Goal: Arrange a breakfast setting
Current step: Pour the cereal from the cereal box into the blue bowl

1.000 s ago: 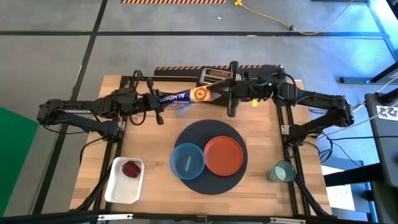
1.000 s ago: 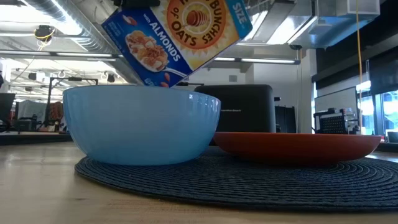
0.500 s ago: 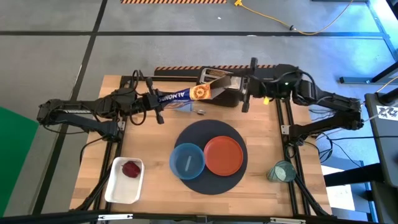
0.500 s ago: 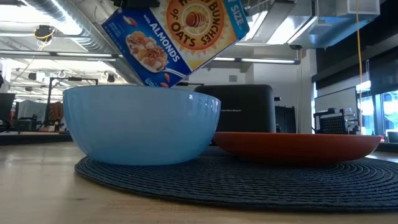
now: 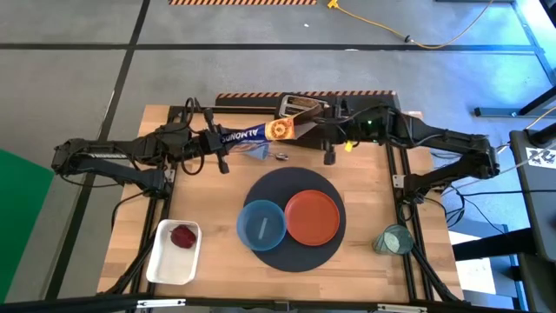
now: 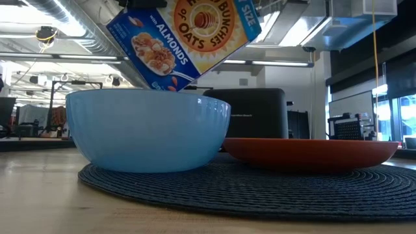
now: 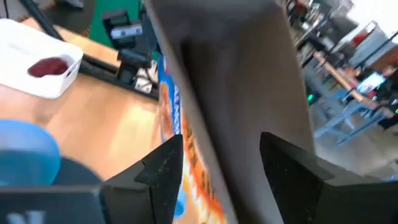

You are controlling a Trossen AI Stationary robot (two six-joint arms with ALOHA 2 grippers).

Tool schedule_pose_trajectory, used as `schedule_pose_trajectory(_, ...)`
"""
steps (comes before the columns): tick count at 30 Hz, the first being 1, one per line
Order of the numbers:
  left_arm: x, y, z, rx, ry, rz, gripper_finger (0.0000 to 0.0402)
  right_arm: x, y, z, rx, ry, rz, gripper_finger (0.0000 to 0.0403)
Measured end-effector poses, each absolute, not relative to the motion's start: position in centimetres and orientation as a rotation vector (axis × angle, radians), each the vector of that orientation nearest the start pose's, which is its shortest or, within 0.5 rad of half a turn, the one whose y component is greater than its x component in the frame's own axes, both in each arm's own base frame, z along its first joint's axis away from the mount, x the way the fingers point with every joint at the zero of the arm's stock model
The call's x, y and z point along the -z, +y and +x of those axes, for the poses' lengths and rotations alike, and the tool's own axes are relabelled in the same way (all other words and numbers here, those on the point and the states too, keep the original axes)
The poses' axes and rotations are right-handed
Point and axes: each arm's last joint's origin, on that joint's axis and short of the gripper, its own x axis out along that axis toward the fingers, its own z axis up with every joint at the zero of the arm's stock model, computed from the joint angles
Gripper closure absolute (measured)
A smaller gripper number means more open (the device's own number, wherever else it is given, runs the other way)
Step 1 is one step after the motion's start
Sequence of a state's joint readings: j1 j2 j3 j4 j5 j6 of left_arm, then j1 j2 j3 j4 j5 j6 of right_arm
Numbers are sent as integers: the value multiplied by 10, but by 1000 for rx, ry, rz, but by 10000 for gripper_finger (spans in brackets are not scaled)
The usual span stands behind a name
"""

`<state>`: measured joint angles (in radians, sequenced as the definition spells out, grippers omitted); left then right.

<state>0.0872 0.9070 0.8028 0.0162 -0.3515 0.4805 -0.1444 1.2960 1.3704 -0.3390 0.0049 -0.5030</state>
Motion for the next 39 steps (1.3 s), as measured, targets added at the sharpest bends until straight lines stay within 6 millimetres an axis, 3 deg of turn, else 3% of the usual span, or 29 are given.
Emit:
schedule_pose_trajectory(5,-337,28,200,-411,193,480,318,-401,-42,294,33,297,-498,253)
schedule_pose_trajectory(11,-335,28,202,-407,206,464,308,-390,-43,308,-2,314,-536,387)
schedule_pose_trajectory(31,-325,29,202,-427,295,413,125,-411,-39,311,-77,69,-537,403)
schedule_pose_trajectory(35,-325,32,202,-438,296,388,113,-413,-38,311,-116,37,-541,403)
schedule_pose_trajectory(39,-324,34,201,-419,301,388,133,-413,-38,311,-126,32,-541,403)
